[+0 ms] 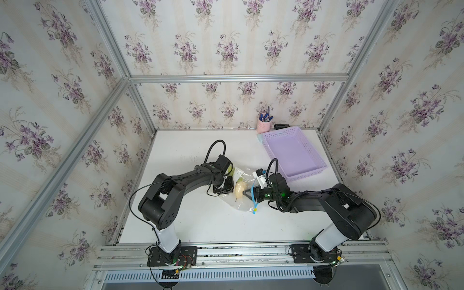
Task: Open the zip-top bag and take out the pear
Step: Pick up the pear from the zipper food storage bag.
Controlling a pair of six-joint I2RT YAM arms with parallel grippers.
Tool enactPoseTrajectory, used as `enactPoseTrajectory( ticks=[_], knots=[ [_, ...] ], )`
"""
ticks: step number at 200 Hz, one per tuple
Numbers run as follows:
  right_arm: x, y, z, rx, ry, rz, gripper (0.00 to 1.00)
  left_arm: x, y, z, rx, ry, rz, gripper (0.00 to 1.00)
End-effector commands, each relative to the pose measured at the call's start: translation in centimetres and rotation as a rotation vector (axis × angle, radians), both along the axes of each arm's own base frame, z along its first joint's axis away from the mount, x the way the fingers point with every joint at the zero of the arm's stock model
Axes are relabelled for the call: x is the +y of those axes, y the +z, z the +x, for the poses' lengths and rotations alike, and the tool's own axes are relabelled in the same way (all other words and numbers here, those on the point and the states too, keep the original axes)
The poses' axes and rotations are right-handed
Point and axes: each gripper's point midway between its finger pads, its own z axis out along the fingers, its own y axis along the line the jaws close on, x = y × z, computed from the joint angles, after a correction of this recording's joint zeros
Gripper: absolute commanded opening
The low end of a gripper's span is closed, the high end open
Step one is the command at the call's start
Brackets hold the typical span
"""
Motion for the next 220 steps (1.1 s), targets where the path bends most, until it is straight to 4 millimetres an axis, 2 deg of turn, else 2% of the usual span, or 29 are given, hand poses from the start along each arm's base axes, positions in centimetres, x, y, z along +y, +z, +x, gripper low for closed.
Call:
enactPoseTrajectory(
  ticks=[1, 23, 53, 72, 96, 128, 138, 146, 173, 194, 220],
  knots=[
    [0.8, 1.6, 1.4, -0.017, -0.036, 0.058, 0.59, 0.8, 1.8, 1.6, -0.11, 0.047, 0.015, 0.28],
    [1.3, 1.1, 2.1, 0.025, -0.05, 0.058, 0.63, -0.1, 1.6, 2.2, -0.1, 0.017, -0.008, 0.29],
    [1.7, -0.4, 2.1, 0.089, -0.044, 0.051, 0.64, -1.1, -1.4, 2.2, 0.002, -0.015, 0.013, 0.26],
    [2.0, -0.7, 2.1, 0.11, -0.041, 0.058, 0.65, -2.0, -2.4, 2.0, 0.034, -0.022, -0.029, 0.25],
    [2.4, -0.5, 2.3, 0.12, -0.04, 0.078, 0.66, -3.5, -1.5, 2.8, -0.008, -0.042, -0.08, 0.25],
    [3.3, -0.5, 2.5, 0.159, -0.038, 0.105, 0.82, -5.5, -0.7, 3.0, -0.025, -0.093, -0.129, 0.25],
    [3.2, -0.3, 2.6, 0.154, -0.041, 0.113, 0.9, -5.3, -0.8, 2.7, -0.018, -0.096, -0.117, 0.25],
    [3.2, -0.1, 2.7, 0.147, -0.049, 0.109, 0.91, -4.8, -0.9, 2.5, -0.017, -0.084, -0.099, 0.25],
    [3.3, -0.9, 3.8, 0.159, -0.09, 0.064, 0.87, -4.7, -0.7, 2.4, -0.037, -0.077, -0.125, 0.24],
    [2.8, -1.5, 4.4, 0.165, -0.135, 0.022, 0.77, -4.7, -0.9, 2.4, -0.021, -0.078, -0.112, 0.24],
    [1.2, -1.7, 4.4, 0.138, -0.174, -0.021, 0.6, -2.9, -1.1, 2.2, -0.023, -0.042, -0.053, 0.24]
  ],
)
